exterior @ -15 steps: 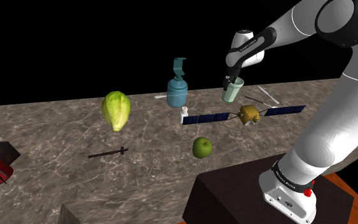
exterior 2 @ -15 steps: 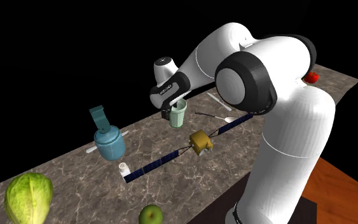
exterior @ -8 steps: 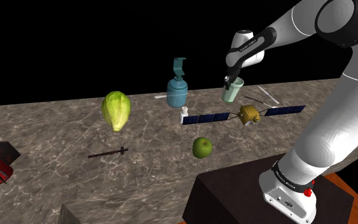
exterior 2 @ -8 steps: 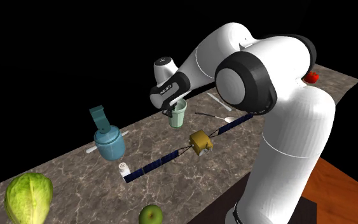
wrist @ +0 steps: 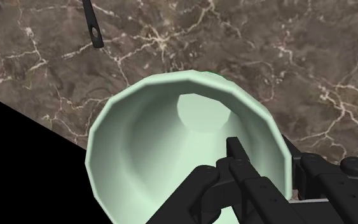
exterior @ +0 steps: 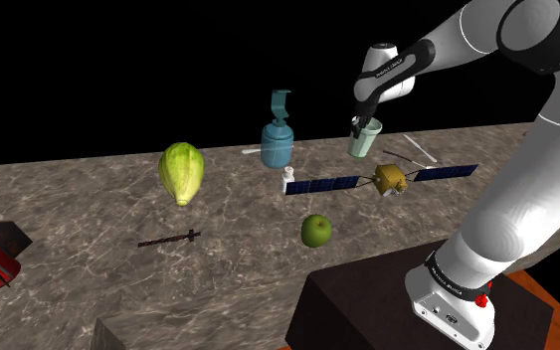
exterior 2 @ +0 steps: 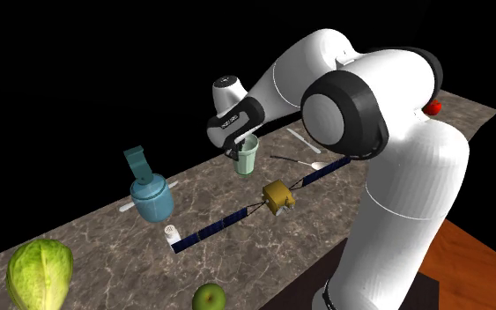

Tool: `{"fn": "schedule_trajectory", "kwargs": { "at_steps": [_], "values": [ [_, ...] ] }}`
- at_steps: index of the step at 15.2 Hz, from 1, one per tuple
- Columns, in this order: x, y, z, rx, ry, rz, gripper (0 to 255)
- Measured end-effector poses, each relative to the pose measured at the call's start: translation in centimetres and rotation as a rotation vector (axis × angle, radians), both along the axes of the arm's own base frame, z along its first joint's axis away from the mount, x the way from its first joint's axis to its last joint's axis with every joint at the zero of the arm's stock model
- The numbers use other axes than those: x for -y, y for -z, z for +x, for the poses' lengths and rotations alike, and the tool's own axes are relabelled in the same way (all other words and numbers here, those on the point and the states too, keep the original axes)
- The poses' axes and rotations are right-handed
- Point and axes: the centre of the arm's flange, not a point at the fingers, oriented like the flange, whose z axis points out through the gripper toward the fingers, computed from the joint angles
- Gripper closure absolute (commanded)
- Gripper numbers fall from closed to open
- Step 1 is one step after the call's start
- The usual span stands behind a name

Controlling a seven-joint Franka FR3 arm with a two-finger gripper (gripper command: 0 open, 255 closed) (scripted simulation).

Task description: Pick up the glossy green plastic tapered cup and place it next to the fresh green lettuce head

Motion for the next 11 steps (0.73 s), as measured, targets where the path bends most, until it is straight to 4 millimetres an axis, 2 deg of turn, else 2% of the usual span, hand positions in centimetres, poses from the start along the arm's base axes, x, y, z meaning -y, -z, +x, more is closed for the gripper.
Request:
{"fn": "schedule_trajectory", "kwargs": {
  "at_steps": [11],
  "values": [
    [0.1, -5.8, 0.0, 0.000, 0.000, 0.000, 255]
  ]
}}
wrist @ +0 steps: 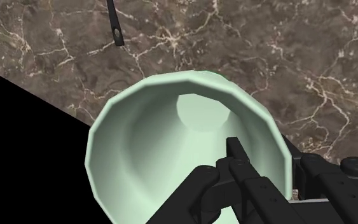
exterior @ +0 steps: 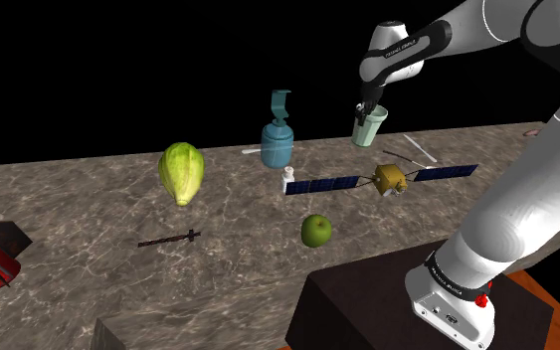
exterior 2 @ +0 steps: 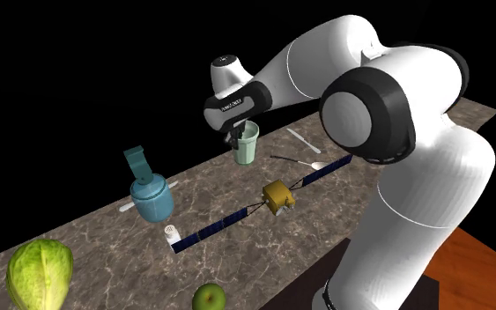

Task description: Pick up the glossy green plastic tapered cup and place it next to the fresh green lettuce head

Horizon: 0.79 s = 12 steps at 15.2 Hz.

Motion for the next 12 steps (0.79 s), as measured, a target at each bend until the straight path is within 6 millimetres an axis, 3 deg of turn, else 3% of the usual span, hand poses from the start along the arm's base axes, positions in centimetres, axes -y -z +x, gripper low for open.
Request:
{"fn": "schedule_trajectory", "kwargs": {
  "at_steps": [12],
  "values": [
    [0.0, -6.3, 0.0, 0.000, 0.000, 0.000, 255]
  ]
}}
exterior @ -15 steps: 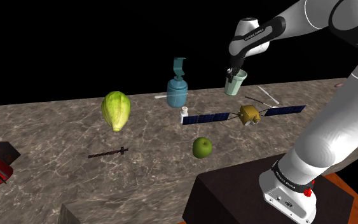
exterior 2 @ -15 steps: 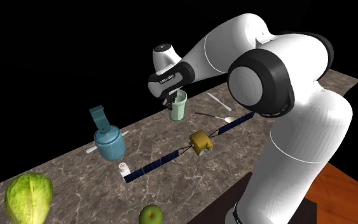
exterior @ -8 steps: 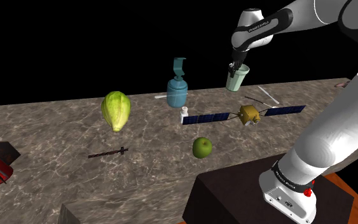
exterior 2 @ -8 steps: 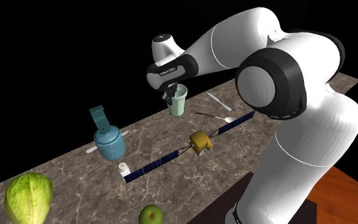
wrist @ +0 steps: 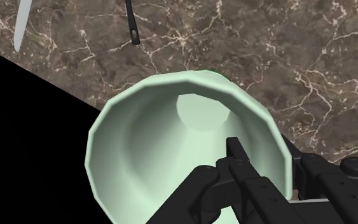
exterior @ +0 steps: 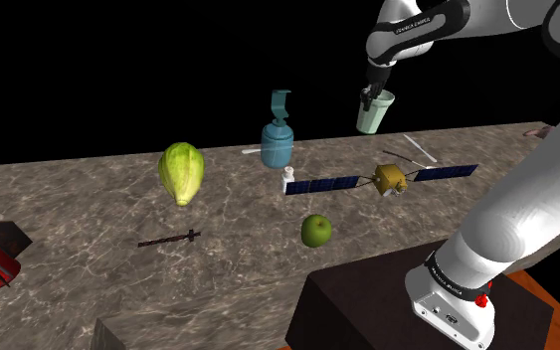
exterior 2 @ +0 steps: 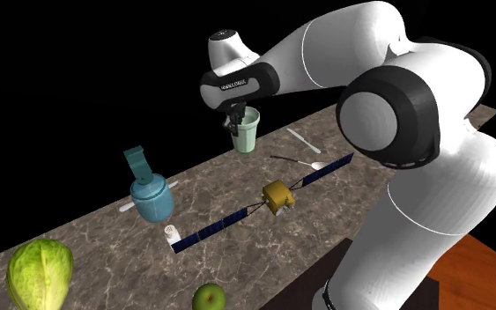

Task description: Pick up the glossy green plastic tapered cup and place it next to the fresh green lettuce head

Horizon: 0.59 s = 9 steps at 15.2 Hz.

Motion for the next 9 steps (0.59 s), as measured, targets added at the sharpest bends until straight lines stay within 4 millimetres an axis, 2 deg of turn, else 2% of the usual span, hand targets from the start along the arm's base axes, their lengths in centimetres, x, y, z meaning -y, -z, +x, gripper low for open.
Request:
{"fn": "schedule_trajectory", "kwargs": {
  "at_steps": [9],
  "values": [
    [-0.1, -4.8, 0.1, 0.000, 0.000, 0.000, 255]
  ]
}}
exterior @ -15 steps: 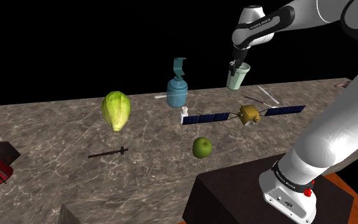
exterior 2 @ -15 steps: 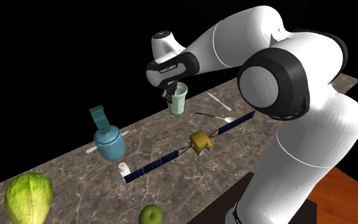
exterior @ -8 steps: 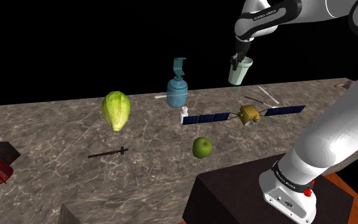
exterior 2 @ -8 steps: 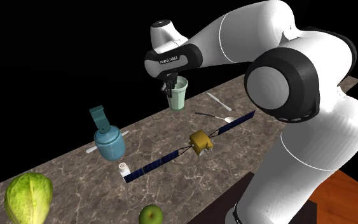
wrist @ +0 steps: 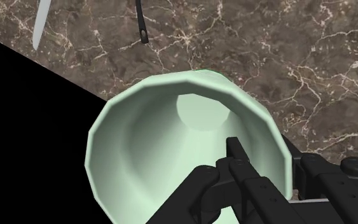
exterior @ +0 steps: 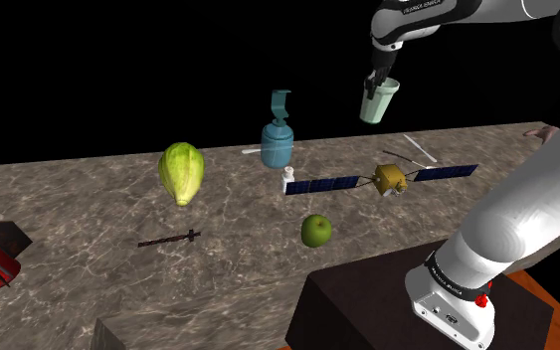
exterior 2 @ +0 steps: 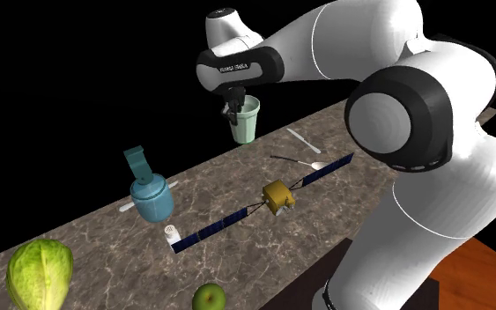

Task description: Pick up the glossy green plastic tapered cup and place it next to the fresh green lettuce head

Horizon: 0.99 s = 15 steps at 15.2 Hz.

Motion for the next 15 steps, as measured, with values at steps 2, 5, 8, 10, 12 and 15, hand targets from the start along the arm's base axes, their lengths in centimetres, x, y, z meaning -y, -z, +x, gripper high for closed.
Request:
{"fn": "schedule_trajectory", "kwargs": {
  "at_steps": [2, 5, 8, 10, 12, 15],
  "values": [
    [0.1, -0.9, -0.1, 0.000, 0.000, 0.000, 255],
    [0.2, -2.7, -0.1, 0.000, 0.000, 0.000, 255],
    [0.1, -4.1, 0.0, 0.000, 0.000, 0.000, 255],
    [-1.4, -4.4, -0.2, -0.001, 0.000, 0.000, 255],
    [-3.7, -4.2, -0.1, 0.000, -0.001, 0.001, 255],
    [-7.5, -4.4, -0.4, -0.001, -0.001, 0.001, 255]
  ]
}}
